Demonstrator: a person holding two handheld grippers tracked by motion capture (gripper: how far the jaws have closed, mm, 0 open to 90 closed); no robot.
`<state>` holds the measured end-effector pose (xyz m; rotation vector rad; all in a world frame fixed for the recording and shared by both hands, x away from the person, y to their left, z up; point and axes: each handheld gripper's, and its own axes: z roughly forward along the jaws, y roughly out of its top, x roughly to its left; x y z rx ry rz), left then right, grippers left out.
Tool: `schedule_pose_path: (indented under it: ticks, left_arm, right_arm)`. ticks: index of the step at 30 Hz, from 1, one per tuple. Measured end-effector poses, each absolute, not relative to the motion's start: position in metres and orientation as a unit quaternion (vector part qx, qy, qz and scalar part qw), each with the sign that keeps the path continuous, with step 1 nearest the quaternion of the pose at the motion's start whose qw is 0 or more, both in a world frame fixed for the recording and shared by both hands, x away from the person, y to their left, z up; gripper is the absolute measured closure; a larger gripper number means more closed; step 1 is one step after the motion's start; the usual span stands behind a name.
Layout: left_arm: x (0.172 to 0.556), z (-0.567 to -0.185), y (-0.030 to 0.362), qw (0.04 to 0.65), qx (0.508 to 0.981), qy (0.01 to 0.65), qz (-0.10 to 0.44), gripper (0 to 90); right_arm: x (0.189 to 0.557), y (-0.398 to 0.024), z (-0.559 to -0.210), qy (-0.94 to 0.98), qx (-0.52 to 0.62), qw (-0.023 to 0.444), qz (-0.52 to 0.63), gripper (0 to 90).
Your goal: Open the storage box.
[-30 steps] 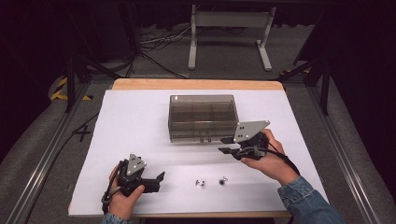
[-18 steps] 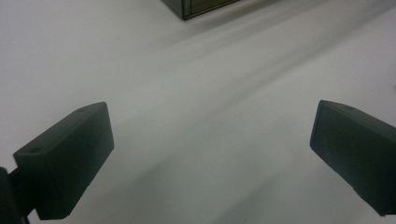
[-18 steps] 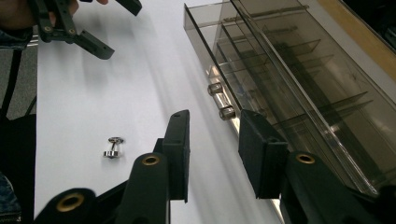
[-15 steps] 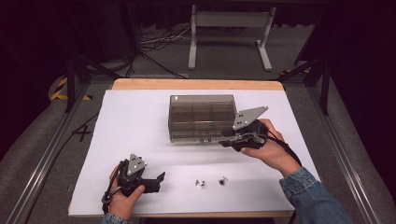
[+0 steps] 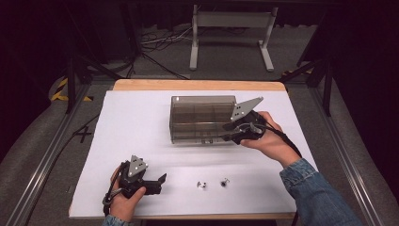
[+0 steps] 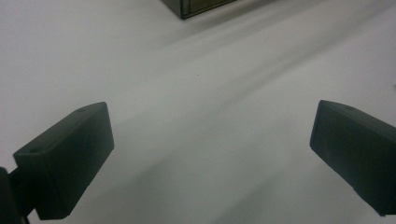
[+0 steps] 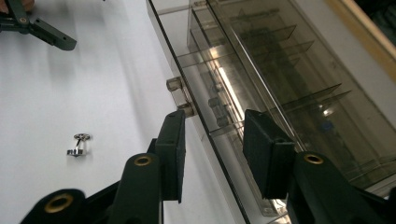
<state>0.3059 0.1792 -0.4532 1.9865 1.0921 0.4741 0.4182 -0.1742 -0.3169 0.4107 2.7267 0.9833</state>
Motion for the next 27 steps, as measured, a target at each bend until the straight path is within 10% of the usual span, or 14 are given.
schedule_pose_path:
  ticks: [27]
  left_arm:
    - [0.306, -0.453, 0.179, 0.401, 0.787, 0.431, 0.186, 0.3]
  right_arm:
    - [0.437, -0.163, -0.344, 0.961, 0.131, 0.055, 0.239, 72.2]
